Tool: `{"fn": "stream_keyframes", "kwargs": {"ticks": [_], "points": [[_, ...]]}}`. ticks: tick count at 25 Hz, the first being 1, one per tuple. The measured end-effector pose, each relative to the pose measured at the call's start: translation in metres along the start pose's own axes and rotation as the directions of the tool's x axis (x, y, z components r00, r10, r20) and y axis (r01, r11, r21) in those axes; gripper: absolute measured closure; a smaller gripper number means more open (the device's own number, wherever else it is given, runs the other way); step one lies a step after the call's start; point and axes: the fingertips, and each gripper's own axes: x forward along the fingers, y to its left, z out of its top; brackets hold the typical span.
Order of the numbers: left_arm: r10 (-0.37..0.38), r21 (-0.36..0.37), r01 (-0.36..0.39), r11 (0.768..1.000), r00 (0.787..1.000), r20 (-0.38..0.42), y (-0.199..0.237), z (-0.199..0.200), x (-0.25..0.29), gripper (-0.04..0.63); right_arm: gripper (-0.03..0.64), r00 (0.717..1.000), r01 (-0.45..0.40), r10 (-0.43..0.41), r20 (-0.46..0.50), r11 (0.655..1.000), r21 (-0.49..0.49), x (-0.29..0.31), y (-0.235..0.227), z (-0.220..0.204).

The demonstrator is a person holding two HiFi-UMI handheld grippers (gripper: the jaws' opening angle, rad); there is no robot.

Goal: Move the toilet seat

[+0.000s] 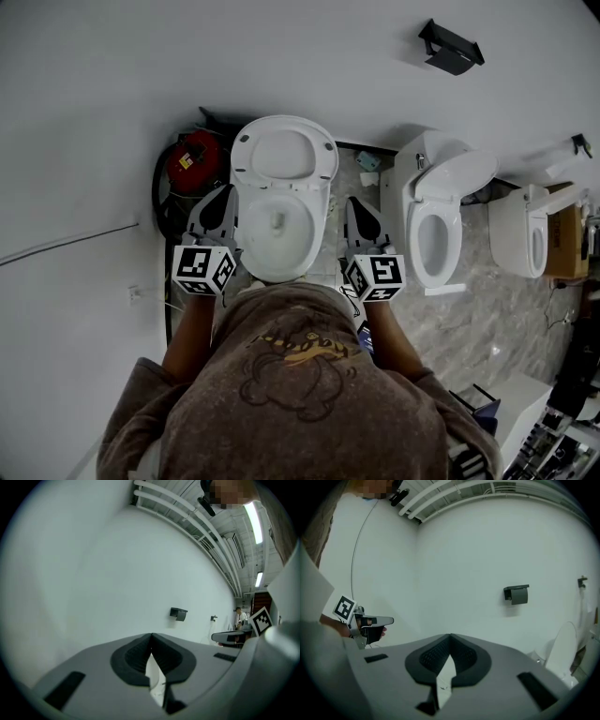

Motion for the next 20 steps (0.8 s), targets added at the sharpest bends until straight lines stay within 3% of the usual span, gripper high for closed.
{"fn": "stream_keyframes", "kwargs": {"ticks": [20], "points": [[0.003, 0.003, -0.003, 1.000, 1.000, -0.005, -0.0073, 0.0073, -0.0013, 0.584, 0.618, 1.000, -0.019, 0.018, 0.013, 1.000, 0.016, 0.0025, 0.0033, 0.0061]]}}
